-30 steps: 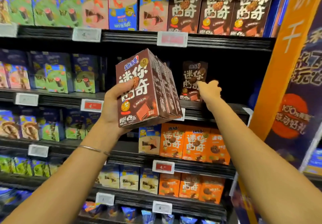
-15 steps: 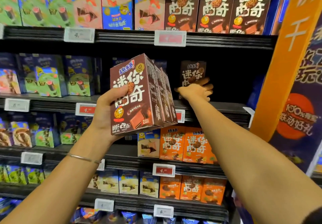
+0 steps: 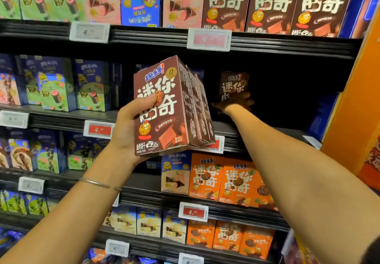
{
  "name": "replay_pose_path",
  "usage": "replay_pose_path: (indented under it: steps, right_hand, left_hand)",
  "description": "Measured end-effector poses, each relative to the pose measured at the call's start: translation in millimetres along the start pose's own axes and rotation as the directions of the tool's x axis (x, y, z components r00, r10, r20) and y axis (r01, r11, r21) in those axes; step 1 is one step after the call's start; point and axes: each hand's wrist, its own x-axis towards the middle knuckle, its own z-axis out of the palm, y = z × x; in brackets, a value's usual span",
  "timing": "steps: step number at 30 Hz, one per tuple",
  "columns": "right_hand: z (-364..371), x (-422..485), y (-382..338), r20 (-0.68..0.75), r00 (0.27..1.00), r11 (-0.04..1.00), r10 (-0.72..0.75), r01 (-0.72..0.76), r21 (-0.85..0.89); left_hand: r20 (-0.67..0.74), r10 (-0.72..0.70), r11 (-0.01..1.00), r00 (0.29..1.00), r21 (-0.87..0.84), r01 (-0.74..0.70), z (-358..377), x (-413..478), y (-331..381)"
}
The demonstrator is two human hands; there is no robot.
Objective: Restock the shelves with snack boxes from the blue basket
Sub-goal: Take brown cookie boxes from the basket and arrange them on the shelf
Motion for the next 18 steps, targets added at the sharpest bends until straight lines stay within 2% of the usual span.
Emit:
replay_pose_path:
  steps: [5,12,15,18]
  right_hand:
    - [3.4,14.7,5.1,0.078,0.997,0.998,-0.022,0.018,0.053]
    - [0.9,35.4,10.2,0.283,0.952,0.924,-0.116,-0.002,0.383]
    - [-2.9,37.9,13.3,0.341,0.927,0.915,-0.158,0.007,0.404]
    - [-2.3,40.8,15.4,0.328,0.925,0.910,-0.194,0.044,0.413]
  left_hand:
    - [0.043,-0.007,1.000,0.999,0.006,0.007,3.3,2.7,1.3]
    - [0.094,0.012,1.000,0.996,-0.010,-0.011,3.9,4.4,1.8]
    - [0.102,-0.004,1.000,0.995,-0.011,0.005,6.0,4.3,0.0]
    - [0.114,-0.030,0.999,0.993,-0.010,0.032,6.2,3.7,-1.8]
